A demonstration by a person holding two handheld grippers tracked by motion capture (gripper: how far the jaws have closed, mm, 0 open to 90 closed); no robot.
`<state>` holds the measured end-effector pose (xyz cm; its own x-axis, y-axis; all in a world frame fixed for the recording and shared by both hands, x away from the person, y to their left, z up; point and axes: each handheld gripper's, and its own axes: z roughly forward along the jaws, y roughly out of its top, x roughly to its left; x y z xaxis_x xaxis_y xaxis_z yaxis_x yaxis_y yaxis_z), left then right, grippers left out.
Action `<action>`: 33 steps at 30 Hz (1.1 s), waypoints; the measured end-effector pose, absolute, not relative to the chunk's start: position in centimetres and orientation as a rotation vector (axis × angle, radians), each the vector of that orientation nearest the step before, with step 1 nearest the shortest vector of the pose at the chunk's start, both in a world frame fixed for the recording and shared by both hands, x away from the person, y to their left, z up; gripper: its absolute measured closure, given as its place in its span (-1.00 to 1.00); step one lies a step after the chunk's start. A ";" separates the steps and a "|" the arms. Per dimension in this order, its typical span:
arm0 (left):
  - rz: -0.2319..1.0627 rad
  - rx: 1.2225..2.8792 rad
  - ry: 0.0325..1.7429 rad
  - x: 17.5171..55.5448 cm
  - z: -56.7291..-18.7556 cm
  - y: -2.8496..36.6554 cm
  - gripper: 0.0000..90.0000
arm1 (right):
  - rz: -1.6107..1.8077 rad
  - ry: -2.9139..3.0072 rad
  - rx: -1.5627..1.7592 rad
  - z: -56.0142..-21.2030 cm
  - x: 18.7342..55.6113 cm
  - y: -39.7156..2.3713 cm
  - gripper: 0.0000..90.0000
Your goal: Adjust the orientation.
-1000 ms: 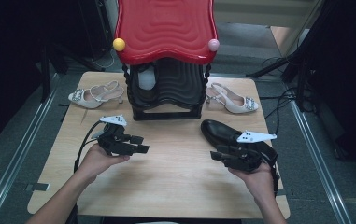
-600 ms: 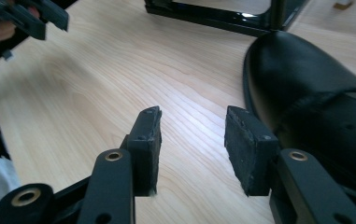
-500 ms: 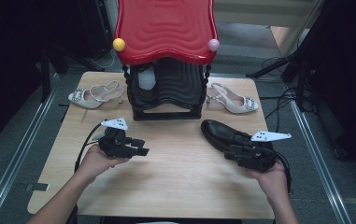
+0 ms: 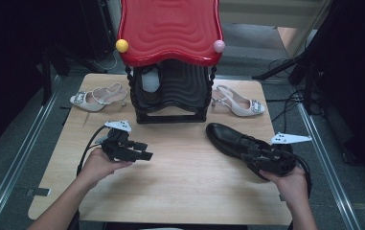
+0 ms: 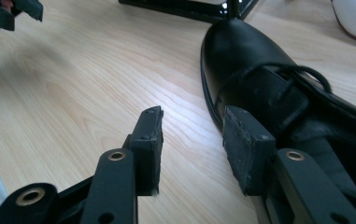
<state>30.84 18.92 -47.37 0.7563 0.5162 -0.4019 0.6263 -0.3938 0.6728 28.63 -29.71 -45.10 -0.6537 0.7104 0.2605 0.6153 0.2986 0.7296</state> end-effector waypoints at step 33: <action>-0.170 2.061 0.893 31.2 -47.4 18.9 0.03 | 1.056 2.470 1.407 -47.6 32.5 -28.7 0.54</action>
<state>31.17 18.88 -47.38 0.7347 0.5325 -0.4203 0.6497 -0.3741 0.6618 32.47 -28.67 -47.57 -0.5648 0.7916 0.2332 0.7154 0.3288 0.6165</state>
